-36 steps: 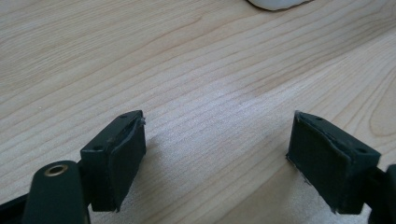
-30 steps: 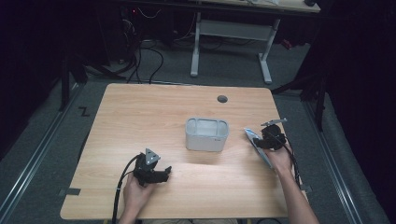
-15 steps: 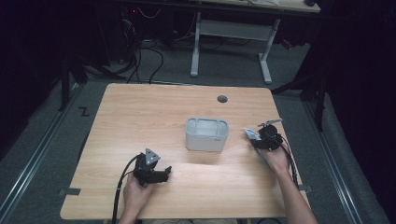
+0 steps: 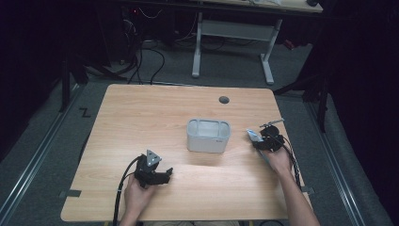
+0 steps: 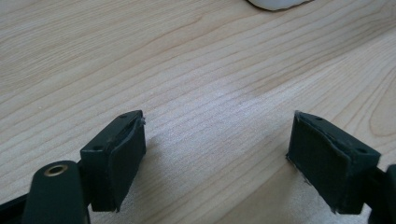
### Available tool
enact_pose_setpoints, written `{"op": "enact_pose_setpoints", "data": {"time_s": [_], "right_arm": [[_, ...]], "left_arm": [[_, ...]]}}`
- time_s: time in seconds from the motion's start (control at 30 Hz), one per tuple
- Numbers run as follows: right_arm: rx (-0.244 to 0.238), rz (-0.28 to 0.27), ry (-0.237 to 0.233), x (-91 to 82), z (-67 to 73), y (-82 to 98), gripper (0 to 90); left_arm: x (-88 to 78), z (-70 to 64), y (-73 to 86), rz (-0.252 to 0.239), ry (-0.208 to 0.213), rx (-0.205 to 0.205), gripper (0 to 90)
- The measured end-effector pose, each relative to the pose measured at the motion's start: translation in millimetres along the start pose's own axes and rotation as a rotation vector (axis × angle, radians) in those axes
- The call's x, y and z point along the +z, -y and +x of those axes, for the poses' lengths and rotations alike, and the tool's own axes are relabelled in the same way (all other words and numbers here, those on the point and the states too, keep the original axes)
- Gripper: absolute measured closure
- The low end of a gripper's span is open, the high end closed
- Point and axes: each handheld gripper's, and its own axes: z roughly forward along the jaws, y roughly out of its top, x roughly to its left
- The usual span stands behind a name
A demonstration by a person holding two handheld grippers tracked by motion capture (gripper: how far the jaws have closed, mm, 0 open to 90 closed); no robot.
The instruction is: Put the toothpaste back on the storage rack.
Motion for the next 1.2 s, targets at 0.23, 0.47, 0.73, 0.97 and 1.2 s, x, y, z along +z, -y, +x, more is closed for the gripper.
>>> {"op": "enact_pose_setpoints", "data": {"time_s": [0.23, 0.47, 0.73, 0.97, 1.2], "right_arm": [[0.007, 0.011, -0.024, -0.3, -2.6, -0.5, 54.3], [-0.036, -0.007, -0.022, -5.8, 1.5, 1.2, 68.5], [-0.070, -0.005, -0.042, -9.9, 9.5, 2.1, 70.2], [-0.067, -0.041, -0.082, -20.6, 10.0, 3.4, 70.4], [-0.066, -0.080, -0.102, -33.3, 11.3, 4.8, 70.3]], "left_arm": [[0.0, 0.0, 0.0, 0.000, 0.000, 0.000, 19.3], [0.0, 0.0, 0.0, 0.000, 0.000, 0.000, 19.2], [0.0, 0.0, 0.0, 0.000, 0.000, 0.000, 19.2], [-0.1, 0.1, 0.0, 0.000, 0.000, 0.002, 19.2], [-0.1, 0.1, 0.0, 0.000, 0.000, 0.002, 19.2]]}}
